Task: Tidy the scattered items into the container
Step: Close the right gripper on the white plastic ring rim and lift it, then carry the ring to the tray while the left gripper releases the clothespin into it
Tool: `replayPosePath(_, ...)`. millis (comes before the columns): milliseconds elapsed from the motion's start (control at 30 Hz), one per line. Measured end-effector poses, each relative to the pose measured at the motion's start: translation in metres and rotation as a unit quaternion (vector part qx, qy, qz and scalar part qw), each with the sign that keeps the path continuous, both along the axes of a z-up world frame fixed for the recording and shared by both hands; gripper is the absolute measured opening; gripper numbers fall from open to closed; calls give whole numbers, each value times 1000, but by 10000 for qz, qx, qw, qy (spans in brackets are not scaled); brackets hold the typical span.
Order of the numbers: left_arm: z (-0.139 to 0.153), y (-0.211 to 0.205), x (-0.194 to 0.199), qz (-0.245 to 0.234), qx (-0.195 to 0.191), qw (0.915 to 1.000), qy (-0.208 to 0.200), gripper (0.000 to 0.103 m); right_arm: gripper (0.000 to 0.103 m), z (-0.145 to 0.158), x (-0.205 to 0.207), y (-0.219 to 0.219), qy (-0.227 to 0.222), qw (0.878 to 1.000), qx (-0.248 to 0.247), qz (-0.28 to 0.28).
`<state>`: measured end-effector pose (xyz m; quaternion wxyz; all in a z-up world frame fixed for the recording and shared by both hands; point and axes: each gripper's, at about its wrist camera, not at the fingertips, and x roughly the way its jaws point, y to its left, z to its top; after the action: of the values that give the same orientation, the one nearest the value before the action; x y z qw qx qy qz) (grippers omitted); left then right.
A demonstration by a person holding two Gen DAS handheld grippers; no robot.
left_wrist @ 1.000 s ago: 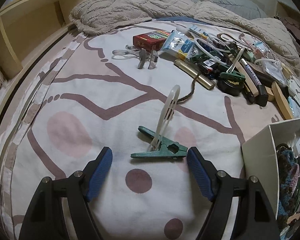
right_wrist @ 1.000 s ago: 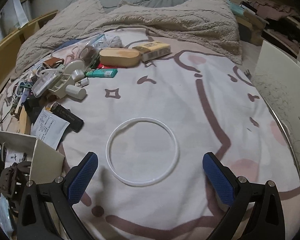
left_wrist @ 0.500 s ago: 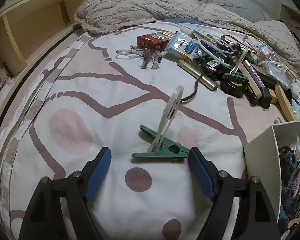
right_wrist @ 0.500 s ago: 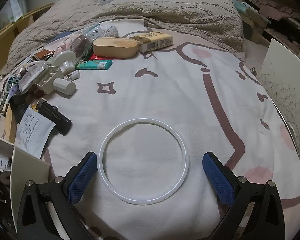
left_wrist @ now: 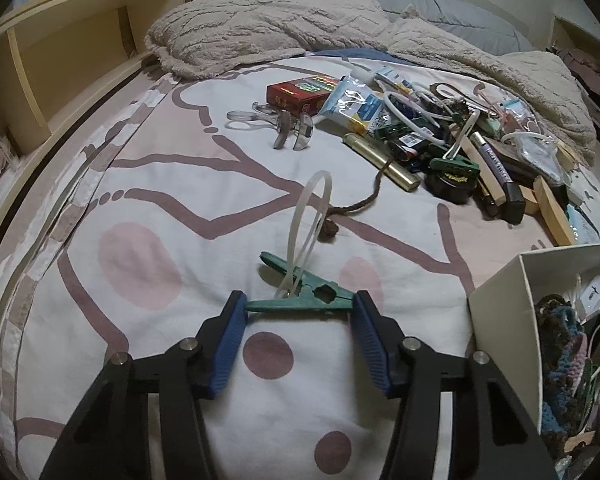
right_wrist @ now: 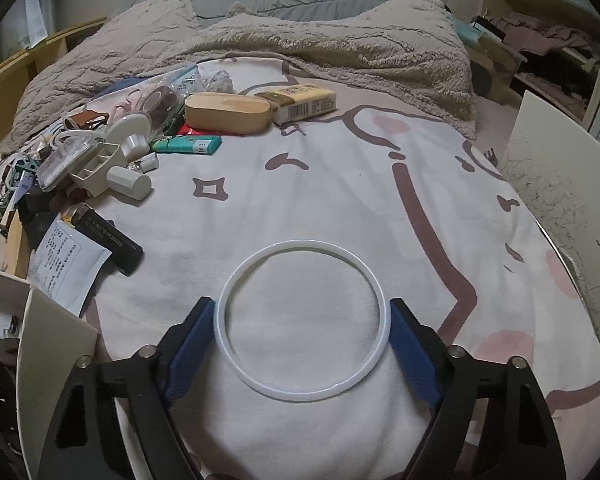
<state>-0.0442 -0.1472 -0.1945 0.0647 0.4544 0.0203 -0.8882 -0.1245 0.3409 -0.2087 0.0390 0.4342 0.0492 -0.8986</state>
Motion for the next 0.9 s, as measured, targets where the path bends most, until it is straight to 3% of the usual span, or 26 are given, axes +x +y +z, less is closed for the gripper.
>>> replayPosePath(467,10,7,3,-72,162,9996,219,54,84,8,2,8,189,9996,-156,-146)
replayPosePath(900,52,17,13,-256,494,9942,922,54,84,60,25,18,839,9937,-677,-303)
